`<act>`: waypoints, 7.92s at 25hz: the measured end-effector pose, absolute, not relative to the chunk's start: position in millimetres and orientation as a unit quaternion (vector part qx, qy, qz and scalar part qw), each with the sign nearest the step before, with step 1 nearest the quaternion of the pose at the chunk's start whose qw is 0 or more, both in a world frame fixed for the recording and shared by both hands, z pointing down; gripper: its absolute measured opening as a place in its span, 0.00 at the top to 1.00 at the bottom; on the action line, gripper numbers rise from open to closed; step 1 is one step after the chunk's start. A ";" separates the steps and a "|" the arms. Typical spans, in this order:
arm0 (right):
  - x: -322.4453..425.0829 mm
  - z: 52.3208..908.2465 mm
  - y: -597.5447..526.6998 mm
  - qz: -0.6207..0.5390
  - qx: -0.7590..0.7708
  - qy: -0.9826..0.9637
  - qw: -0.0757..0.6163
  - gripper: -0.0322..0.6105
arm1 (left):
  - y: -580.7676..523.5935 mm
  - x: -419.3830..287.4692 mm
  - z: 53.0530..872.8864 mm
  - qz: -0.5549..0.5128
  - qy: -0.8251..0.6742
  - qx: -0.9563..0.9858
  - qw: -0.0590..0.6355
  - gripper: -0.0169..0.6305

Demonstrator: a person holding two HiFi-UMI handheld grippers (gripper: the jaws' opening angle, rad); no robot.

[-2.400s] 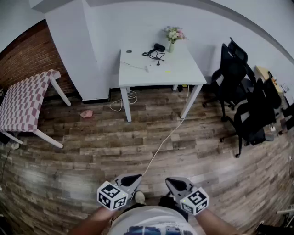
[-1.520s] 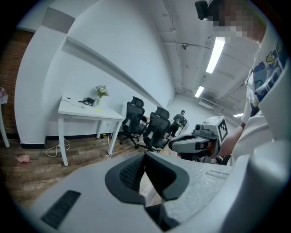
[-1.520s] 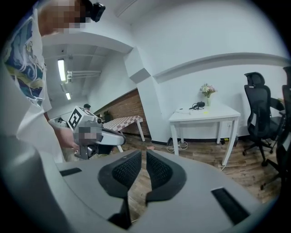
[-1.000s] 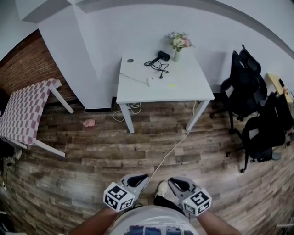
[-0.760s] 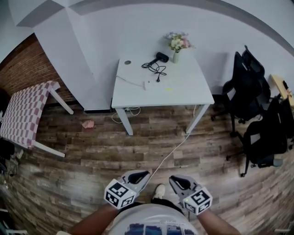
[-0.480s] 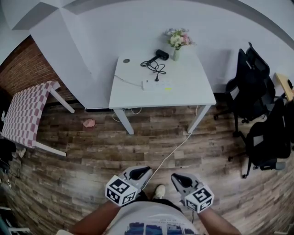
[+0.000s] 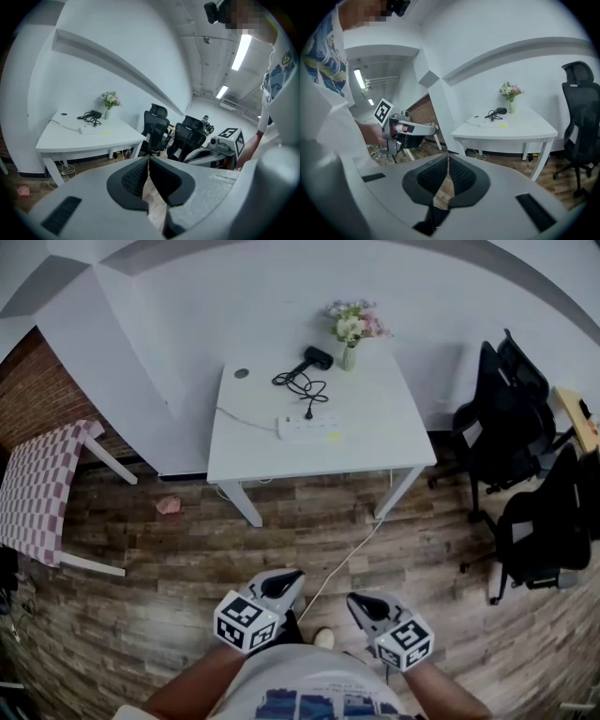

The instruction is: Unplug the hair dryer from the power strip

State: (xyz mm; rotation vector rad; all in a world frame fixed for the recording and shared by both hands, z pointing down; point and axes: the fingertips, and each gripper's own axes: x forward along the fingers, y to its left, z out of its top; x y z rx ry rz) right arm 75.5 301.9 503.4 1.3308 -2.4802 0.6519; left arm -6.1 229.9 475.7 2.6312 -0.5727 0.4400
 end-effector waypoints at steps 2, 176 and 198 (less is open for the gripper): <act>73.8 503.0 278.6 0.221 0.463 -0.849 0.128 0.93 | 204.4 -6.5 477.9 0.157 -0.197 0.947 0.200 0.97; 172.9 539.0 -220.5 0.240 0.452 -0.837 0.195 0.95 | -221.2 39.1 537.1 0.167 -0.232 0.911 0.296 0.97; 165.2 538.3 -212.6 0.237 0.439 -0.846 0.191 0.95 | -221.7 44.8 534.8 0.167 -0.233 0.911 0.295 0.97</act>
